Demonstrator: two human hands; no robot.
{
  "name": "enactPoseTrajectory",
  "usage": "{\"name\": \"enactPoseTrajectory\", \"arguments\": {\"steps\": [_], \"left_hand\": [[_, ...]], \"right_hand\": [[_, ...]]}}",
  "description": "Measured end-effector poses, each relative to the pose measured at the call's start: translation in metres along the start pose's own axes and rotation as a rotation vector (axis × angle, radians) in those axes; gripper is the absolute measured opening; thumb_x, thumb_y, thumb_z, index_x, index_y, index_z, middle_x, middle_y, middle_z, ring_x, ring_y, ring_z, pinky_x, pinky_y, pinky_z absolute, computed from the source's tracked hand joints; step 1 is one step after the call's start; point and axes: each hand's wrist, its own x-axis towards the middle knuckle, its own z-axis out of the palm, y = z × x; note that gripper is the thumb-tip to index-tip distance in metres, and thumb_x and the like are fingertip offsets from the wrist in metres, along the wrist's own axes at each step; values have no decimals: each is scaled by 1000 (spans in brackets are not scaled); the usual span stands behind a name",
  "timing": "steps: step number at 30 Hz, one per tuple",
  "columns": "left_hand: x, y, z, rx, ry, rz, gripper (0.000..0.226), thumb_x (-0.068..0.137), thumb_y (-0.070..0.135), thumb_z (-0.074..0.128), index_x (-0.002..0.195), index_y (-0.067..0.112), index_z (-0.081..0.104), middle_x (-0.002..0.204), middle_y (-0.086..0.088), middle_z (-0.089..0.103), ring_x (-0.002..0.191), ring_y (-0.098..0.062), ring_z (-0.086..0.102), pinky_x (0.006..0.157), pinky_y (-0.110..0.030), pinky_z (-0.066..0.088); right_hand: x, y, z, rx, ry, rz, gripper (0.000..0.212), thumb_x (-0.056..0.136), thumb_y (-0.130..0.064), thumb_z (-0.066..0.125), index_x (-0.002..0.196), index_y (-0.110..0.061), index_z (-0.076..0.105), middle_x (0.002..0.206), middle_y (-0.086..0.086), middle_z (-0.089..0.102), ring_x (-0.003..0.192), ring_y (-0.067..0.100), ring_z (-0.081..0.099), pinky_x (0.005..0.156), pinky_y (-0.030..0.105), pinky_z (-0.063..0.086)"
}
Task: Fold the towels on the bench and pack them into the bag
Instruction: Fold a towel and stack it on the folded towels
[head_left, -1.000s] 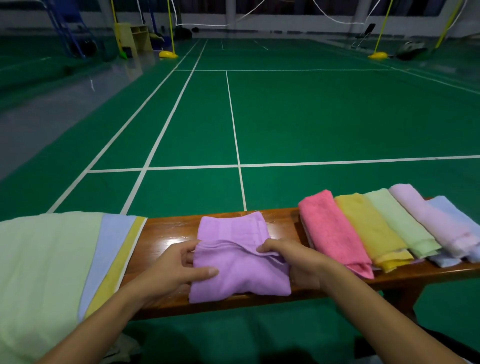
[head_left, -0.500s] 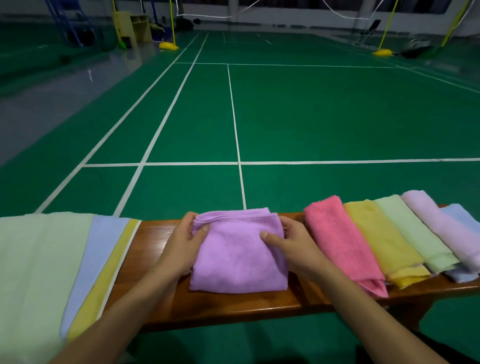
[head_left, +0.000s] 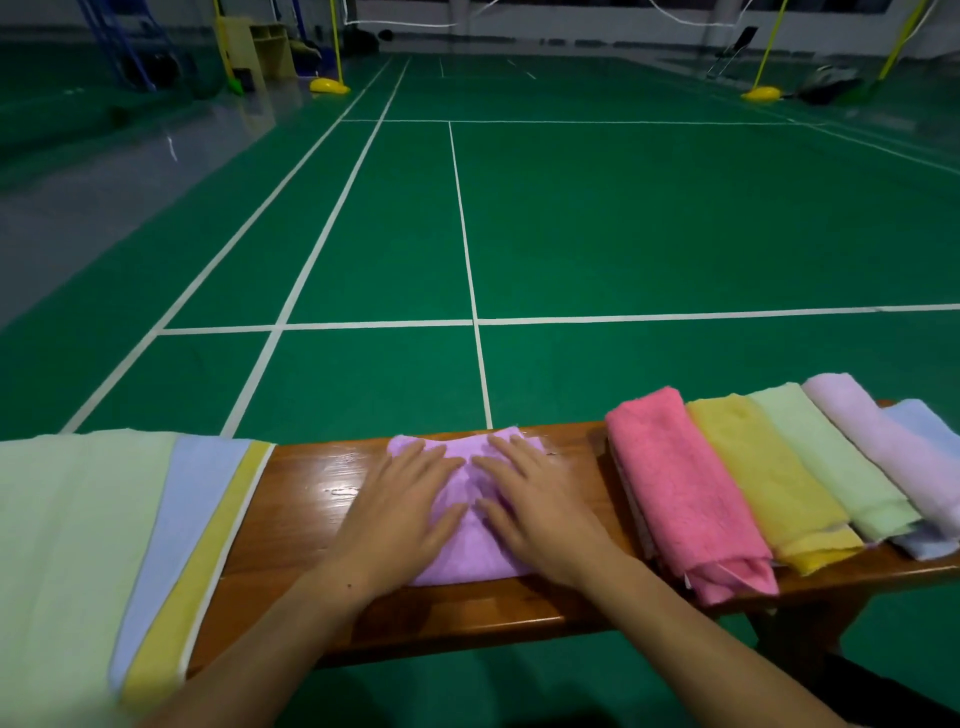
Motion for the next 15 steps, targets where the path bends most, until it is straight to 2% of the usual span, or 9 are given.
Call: {"name": "enactPoseTrajectory", "arguments": {"steps": [1,3,6,9,11,13,15], "left_hand": [[-2,-1,4,54,-105,-7,64,106,63,39,162,31,35,172,7,24,160,-21,21,129,-37,8],[-7,-11,7,78,-266,-67,78,103,75,26,168,37,7,173,11,-13,162,-14,-13,132,-46,-3],[-13,-28,4,73,-289,-82,88,96,85,20,167,40,-3,171,12,-25,158,-9,-25,132,-46,-2],[-21,-37,-2,76,-289,-98,94,92,89,24,168,38,1,172,11,-22,159,-9,-21,132,-44,2],[-28,-40,-7,40,-266,-97,95,91,88,33,168,36,11,174,10,-12,162,-11,-10,132,-40,5],[-35,-42,-15,-28,-197,-67,89,89,86,43,163,38,31,175,10,11,161,-12,9,131,-38,15],[-44,-42,-22,-106,-105,-11,75,86,84,51,148,42,51,163,15,40,151,-6,34,125,-41,33]], "right_hand": [[-2,0,5,-59,-82,-23,57,106,-48,42,155,-18,49,166,14,37,154,36,30,129,51,22],[-6,5,5,-117,-214,1,65,108,-56,34,165,-23,31,174,10,17,161,32,11,131,49,10],[-8,16,-1,-115,-258,31,70,109,-59,29,168,-23,20,176,6,6,163,25,3,132,41,5],[-10,19,-10,-106,-246,35,70,108,-55,38,165,-16,30,174,9,17,161,27,13,130,37,8],[-13,18,-20,-57,-234,45,63,106,-50,49,157,-15,44,168,7,34,155,25,28,129,38,20],[-17,18,-30,31,-158,17,46,101,-46,58,138,-20,63,148,0,57,137,20,48,119,43,37],[-25,15,-37,119,-133,2,34,97,-49,64,122,-28,68,129,-10,66,122,12,56,109,41,45]]}}
